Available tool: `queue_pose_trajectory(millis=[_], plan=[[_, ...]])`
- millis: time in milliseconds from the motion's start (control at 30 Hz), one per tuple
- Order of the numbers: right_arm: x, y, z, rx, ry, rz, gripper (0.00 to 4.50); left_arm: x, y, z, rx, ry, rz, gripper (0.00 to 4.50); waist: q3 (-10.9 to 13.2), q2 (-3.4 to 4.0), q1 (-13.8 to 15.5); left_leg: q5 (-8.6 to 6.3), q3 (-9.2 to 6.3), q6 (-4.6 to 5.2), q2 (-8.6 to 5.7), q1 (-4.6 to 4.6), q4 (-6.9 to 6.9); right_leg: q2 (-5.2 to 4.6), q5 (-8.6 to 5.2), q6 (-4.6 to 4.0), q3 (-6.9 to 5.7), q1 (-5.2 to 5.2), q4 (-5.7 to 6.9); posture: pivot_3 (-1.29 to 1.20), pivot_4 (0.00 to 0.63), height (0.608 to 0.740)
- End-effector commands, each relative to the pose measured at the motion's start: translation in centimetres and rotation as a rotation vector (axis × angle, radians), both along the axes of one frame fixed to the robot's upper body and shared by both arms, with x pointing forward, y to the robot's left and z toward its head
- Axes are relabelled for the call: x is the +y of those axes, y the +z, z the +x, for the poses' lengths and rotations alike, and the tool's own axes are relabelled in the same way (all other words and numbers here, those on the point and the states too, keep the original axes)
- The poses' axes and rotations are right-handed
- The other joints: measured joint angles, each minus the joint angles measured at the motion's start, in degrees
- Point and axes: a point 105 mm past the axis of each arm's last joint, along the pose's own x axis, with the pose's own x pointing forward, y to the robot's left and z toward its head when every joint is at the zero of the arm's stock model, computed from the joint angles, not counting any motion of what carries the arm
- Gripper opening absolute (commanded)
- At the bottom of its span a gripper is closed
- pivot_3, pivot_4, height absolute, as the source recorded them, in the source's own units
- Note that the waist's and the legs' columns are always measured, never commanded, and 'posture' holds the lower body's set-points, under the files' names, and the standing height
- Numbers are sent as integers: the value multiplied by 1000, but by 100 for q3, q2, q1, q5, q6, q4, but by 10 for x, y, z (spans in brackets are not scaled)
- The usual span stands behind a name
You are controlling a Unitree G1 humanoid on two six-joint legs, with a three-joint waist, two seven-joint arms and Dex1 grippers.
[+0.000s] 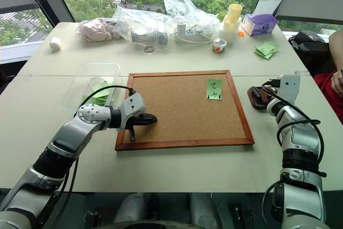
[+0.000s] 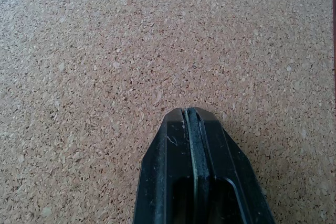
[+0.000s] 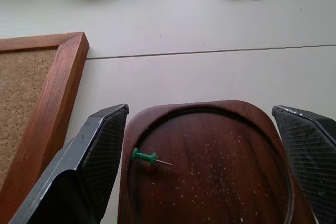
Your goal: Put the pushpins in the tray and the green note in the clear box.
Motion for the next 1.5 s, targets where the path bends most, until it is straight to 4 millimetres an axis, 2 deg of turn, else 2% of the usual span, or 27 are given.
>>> queue_pose_trajectory(millis=[33,200,267,367,433,500,733,867,967,1100,1133,1200,1500], plan=[[-7,46,3,-180,-34,173,4467,-1,-15,-4,40,0,28,0,-2,3,1,0,0,0,0,0,0,0,0,0,0,0,0,0,150,738],[-11,47,1,-171,-45,157,4467,-1,-15,-4,38,-2,28,0,-2,3,9,-1,-1,2,0,0,0,-1,0,0,0,1,0,0,150,738],[-1,48,1,-159,11,91,4467,-1,-15,-4,38,-3,27,0,-2,4,10,-2,-1,3,-1,0,0,-1,0,0,0,1,-1,0,150,738],[51,37,-3,-92,274,-104,4467,-1,-16,-4,39,-5,28,0,-3,6,-4,-2,-2,3,-1,0,-1,-1,0,0,0,1,-1,0,150,738],[80,29,-9,-66,403,-130,4467,-1,-16,-4,38,-7,29,0,-7,9,-13,-2,-3,4,0,0,-1,0,0,0,0,1,-1,0,150,738],[96,25,-12,-62,450,-129,4467,-1,-16,-4,37,-7,30,0,-7,10,-5,-4,-5,7,1,0,0,1,0,1,0,1,0,0,150,738],[105,8,-10,-30,447,-144,4467,-3,-16,-5,36,-9,29,0,-7,10,19,-8,-8,14,-5,-6,3,-1,-1,0,0,1,-5,0,150,738],[108,6,-9,-27,453,-137,4467,-2,-16,-5,36,-6,29,0,-7,10,18,-8,-8,15,-4,-6,3,0,0,0,-1,1,-5,0,150,738],[109,3,-8,-18,459,-134,3660,-2,-17,-5,37,-4,29,0,-7,10,20,-8,-8,14,-4,-6,3,0,-1,0,0,1,-5,0,150,738],[113,-3,-8,0,473,-130,1748,-2,-17,-4,37,-1,28,0,-7,10,18,-8,-8,15,-4,-6,3,0,-1,0,0,1,-5,0,150,738],[114,-5,-7,5,476,-128,1102,-2,-17,-4,37,-1,28,0,-7,10,17,-8,-8,15,-4,-6,3,0,-1,0,0,1,-5,0,150,738],[116,-9,-7,17,478,-125,82,-2,-17,-4,36,0,26,0,-8,9,20,-8,-8,15,-4,-6,3,0,-1,0,0,1,-5,0,150,738],[118,-9,-6,10,483,-106,27,-1,-17,-4,34,7,27,0,-8,9,19,-9,-9,16,-4,-6,3,0,-1,0,-1,2,-5,0,150,738]])
